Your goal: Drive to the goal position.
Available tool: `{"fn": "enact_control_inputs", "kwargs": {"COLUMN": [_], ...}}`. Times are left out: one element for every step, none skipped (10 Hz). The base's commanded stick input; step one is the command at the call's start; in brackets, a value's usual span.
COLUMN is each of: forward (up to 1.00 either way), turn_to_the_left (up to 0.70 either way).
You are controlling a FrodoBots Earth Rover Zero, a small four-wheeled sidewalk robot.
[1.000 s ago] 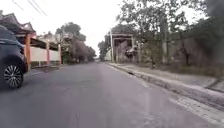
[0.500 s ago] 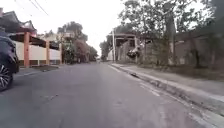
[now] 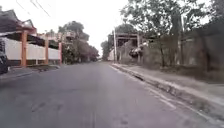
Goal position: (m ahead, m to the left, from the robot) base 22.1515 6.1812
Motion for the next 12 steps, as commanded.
{"fn": "enact_control_inputs", "kwargs": {"forward": [1.0,1.0,1.0,1.0,1.0,1.0,1.0,1.0,1.0,1.0,1.0,1.0], "turn_to_the_left": [0.0,0.0,0.0,0.0,0.0,0.0,0.0,0.0,0.0,0.0,0.0,0.0]}}
